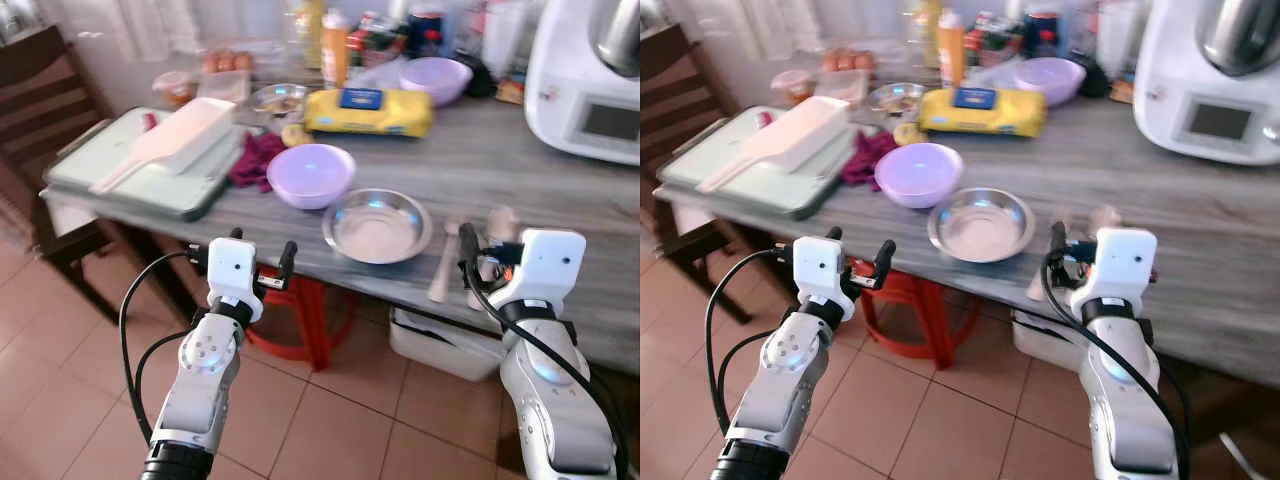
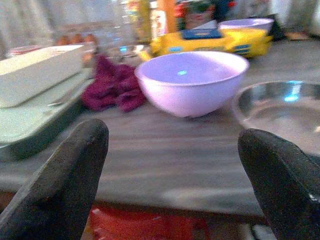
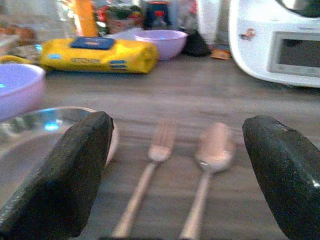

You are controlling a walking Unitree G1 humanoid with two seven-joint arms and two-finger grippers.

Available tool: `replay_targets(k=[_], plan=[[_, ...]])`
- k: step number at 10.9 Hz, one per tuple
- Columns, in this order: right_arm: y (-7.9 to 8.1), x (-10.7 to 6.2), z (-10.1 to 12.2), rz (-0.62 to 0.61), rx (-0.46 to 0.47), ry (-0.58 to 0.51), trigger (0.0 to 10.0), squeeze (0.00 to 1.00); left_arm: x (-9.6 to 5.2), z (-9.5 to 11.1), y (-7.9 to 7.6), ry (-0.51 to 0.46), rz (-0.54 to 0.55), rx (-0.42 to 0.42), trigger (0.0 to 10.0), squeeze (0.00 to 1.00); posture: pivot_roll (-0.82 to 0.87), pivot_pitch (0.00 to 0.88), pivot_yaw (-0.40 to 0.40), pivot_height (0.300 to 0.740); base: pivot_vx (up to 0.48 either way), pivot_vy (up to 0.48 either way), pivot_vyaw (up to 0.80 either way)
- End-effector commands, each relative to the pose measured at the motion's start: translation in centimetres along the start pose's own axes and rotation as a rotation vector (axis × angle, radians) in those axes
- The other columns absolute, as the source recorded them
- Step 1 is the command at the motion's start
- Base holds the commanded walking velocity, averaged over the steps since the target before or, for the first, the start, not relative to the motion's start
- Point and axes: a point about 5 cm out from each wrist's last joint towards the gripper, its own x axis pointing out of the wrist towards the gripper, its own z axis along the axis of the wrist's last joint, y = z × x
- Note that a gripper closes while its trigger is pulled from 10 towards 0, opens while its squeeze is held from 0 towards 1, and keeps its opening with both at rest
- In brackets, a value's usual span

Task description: Setting the table

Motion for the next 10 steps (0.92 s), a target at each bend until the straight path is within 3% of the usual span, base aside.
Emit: replay_targets(k=[1,7,10], plan=[[0.3,-0.1,0.0,0.015,0.009,-0.010,10.0,0.00,-0.5,-0.8,0.4,0.041,0.030,0.023,10.0,0.00,-0.15,0.049,0.089,0.740,-0.240,0.000,0.00],[-0.2,-0.1,-0.4,-0.016,0.023,-0.002,10.0,0.00,-0.4,-0.8,0.4,0.050,0.039,0.045,10.0,0.00,-0.16,0.058,0.096,0.740,-0.256,0.000,0.00],[-0.7,-0.1,-0.7,-0.052,0.024,0.013,10.0,0.00,-0.4,-0.7,0.5,0.054,0.028,0.051,10.0,0.00,-0.16,0.061,0.101,0.740,0.000,0.000,0.00]])
